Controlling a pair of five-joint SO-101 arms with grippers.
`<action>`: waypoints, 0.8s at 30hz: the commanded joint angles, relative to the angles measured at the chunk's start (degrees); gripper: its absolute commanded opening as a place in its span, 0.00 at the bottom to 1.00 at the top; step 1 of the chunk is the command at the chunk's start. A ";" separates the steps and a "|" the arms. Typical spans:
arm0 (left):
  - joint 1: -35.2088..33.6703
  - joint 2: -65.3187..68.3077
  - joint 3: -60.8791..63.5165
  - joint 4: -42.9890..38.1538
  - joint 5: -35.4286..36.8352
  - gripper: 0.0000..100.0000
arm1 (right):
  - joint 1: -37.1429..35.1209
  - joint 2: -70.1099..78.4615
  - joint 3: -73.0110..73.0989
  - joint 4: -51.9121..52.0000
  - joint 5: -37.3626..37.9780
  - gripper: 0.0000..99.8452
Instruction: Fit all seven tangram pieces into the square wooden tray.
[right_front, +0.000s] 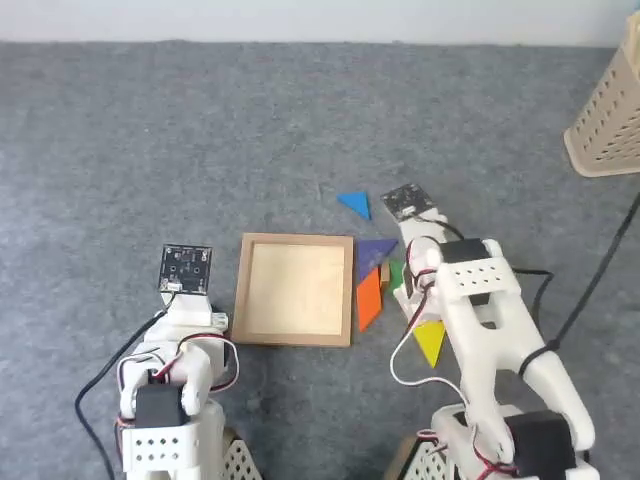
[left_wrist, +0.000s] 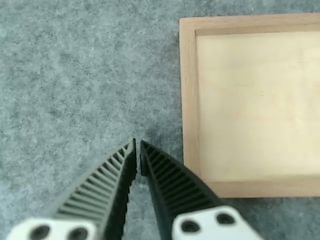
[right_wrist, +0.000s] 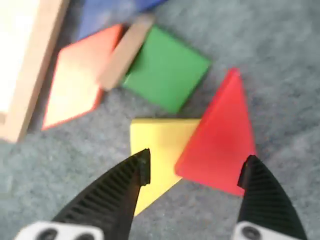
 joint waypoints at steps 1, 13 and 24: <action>0.26 -1.05 -0.57 0.35 -0.18 0.02 | -1.36 -4.53 -2.37 3.21 6.95 0.30; 0.26 -1.05 -0.57 0.35 -0.18 0.02 | 5.85 -3.82 -2.37 1.54 19.78 0.30; 0.26 -1.05 -0.57 0.35 -0.18 0.02 | 5.85 -3.56 -2.37 1.36 19.43 0.38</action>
